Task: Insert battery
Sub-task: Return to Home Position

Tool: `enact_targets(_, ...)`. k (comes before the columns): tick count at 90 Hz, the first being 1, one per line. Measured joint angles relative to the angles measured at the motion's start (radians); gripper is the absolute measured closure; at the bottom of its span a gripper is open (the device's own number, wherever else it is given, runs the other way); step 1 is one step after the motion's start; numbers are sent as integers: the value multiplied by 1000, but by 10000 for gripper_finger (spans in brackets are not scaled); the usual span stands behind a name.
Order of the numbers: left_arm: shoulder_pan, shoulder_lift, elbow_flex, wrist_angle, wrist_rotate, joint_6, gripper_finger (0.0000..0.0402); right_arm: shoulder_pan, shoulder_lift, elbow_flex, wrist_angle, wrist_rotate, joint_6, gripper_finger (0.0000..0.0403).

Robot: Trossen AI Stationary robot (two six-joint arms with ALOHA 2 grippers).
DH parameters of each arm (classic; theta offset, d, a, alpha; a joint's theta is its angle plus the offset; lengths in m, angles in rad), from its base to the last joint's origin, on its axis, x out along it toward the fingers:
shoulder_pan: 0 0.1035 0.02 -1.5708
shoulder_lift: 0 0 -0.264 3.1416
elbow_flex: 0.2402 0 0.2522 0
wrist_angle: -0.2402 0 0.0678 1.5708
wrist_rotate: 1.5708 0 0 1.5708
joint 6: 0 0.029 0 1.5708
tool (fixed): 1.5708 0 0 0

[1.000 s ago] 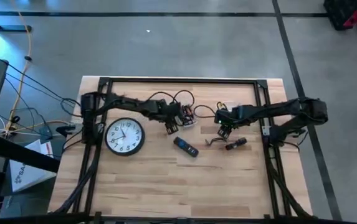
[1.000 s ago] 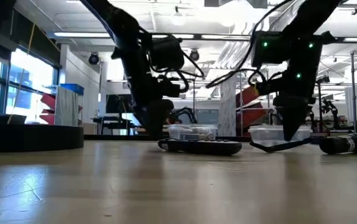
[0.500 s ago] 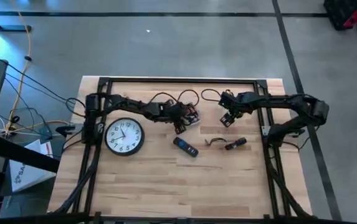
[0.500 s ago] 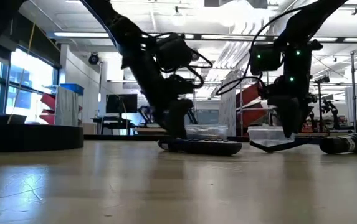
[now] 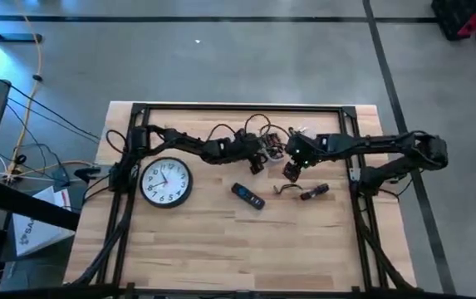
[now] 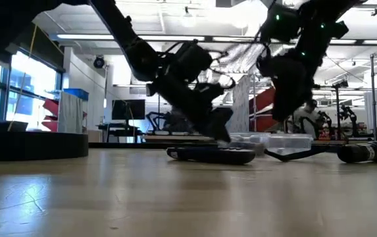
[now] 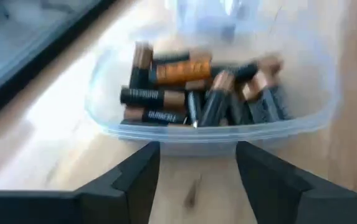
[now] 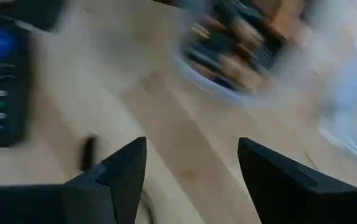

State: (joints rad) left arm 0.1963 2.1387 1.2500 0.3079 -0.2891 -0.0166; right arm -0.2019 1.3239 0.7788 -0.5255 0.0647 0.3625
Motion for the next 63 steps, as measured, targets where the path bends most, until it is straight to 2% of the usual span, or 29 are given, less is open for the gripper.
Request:
enact_targets(12,-3,0,10,2,52,4,212,34,9,0,131,15,-23,183)
enact_targets(21,-6,-43,9,-136,41,1,212,38,16,0,194,62,-24,183)
enact_targets(29,-15,-110,8,-322,-18,-15,212,32,39,0,261,74,-37,183)
enact_targets(44,-65,-280,-59,-591,-167,-102,212,16,151,11,371,11,-69,183)
enact_targets(63,-163,-508,-237,-665,-238,-295,212,-44,319,98,370,68,-100,183)
